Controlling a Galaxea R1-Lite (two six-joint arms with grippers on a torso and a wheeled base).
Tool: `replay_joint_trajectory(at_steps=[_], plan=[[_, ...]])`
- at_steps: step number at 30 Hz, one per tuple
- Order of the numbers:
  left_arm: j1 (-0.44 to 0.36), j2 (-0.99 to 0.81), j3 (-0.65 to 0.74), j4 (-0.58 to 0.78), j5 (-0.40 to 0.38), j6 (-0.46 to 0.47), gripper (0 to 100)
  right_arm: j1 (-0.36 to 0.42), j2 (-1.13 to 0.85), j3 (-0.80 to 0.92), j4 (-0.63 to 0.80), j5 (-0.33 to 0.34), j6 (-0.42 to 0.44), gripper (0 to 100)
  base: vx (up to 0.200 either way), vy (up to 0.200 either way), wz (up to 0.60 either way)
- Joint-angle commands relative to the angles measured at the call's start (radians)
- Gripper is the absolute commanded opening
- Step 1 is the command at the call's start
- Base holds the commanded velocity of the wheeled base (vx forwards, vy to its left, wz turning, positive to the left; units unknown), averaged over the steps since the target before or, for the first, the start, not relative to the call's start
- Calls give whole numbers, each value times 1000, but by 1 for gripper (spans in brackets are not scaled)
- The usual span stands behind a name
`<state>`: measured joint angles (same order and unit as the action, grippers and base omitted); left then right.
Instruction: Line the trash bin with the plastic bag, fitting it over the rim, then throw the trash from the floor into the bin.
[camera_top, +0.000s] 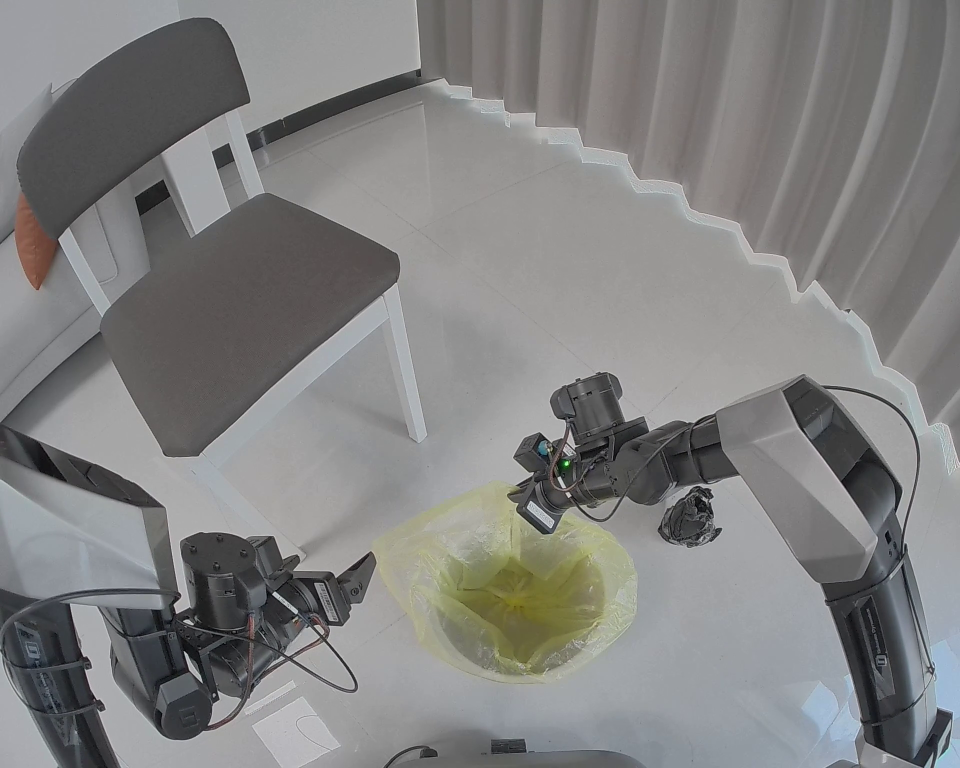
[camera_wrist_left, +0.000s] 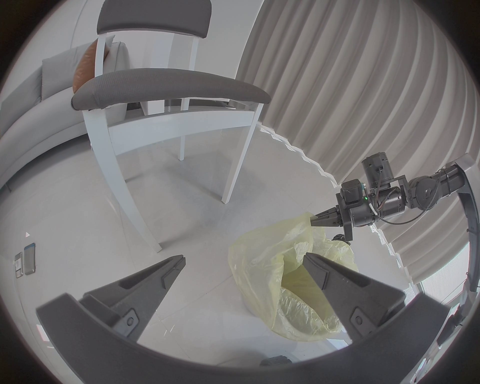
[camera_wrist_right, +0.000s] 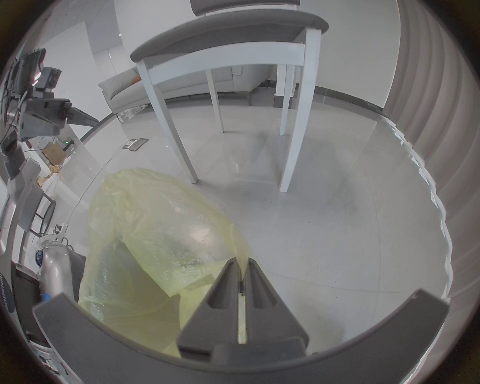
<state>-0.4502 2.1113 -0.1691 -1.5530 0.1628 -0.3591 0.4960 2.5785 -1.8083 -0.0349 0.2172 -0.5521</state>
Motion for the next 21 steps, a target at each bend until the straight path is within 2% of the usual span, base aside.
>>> replay_joint_trajectory(at_steps=[1,2,3,8,11,14,18,21], plan=[[-1,-1,2,-18,0,0,100,-11,6,-2,0,-1,-2,0,0,0,0],[-2,1,-1,-18,0,0,100,-17,6,-2,0,-1,-2,0,0,0,0],[-2,1,-1,-18,0,0,100,-19,5,-2,0,-1,-2,100,0,0,0],[-10,22,-21,-18,0,2,100,-31,-1,0,-5,-1,12,100,0,0,0],[-10,59,-36,-18,11,16,100,-23,-32,14,-2,1,63,100,0,0,0],[-12,64,-52,-18,15,17,100,-22,-38,24,-3,1,75,100,0,0,0],[-8,61,-78,-18,9,40,100,-37,-116,118,-17,1,80,100,0,0,0],[-10,78,-105,-7,-8,72,100,-83,-253,291,-71,11,101,100,0,0,0]])
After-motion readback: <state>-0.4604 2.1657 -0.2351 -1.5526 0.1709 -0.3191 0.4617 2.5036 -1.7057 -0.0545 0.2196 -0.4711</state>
